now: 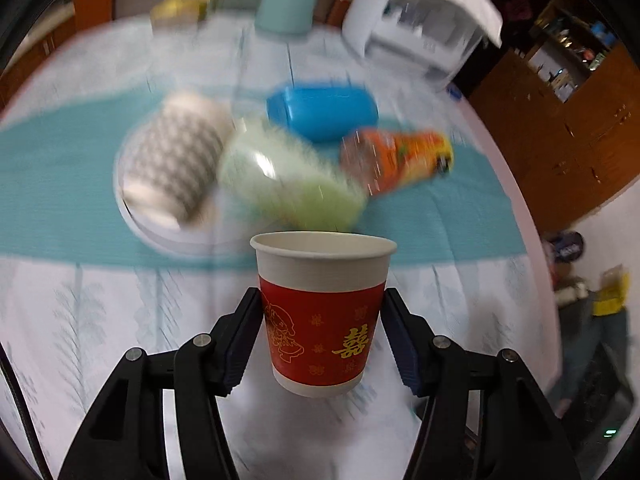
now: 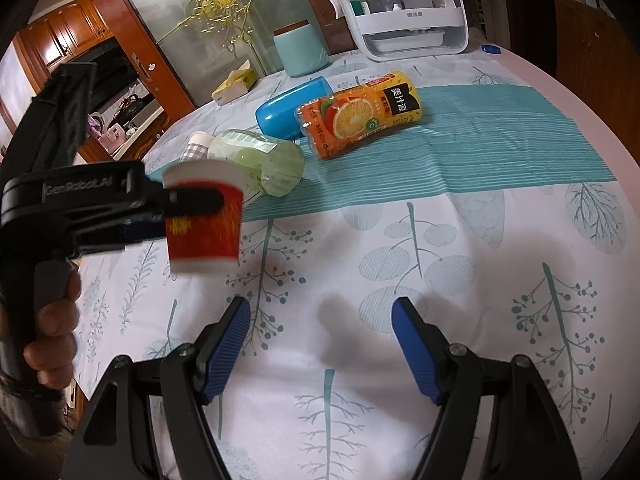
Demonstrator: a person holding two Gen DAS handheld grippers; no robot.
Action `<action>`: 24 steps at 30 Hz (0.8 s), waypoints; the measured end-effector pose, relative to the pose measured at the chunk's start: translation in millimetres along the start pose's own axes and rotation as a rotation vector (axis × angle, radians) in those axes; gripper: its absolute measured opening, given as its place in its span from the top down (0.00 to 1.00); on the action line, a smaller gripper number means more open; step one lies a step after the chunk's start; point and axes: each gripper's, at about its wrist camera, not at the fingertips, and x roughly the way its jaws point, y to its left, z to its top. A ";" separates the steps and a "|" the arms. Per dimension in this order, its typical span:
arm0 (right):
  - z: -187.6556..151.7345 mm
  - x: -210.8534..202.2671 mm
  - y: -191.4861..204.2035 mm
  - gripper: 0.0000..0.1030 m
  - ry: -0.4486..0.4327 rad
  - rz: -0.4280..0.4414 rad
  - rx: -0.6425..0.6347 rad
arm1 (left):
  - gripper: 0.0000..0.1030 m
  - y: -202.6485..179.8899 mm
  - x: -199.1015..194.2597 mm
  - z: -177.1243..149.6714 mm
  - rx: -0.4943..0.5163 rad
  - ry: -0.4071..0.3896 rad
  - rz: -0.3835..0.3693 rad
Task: Flip cup upright
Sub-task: 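Lift the red cup off the table with the left gripper, then rotate the red cup opening upward with the left gripper and lower it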
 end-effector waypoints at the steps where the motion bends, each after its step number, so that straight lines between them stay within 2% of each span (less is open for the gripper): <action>1: -0.7 1.0 0.2 0.29 0.001 -0.001 -0.002 | 0.43 0.5 0.1 -0.9 0.013 -0.029 0.011; 6: -3.9 6.1 1.9 0.29 0.006 -0.007 -0.008 | 0.43 6.4 7.0 -10.3 0.063 -0.185 0.019; 11: -4.7 11.7 3.5 0.29 0.016 -0.008 -0.010 | 0.43 10.4 6.8 -22.7 0.104 -0.302 0.025; 17: -5.4 15.4 6.4 0.29 0.025 -0.010 -0.016 | 0.43 6.6 9.4 -33.0 0.134 -0.307 0.045; 24: -6.5 15.8 7.6 0.28 0.026 -0.016 -0.018 | 0.43 5.6 2.5 -54.1 0.124 -0.262 0.008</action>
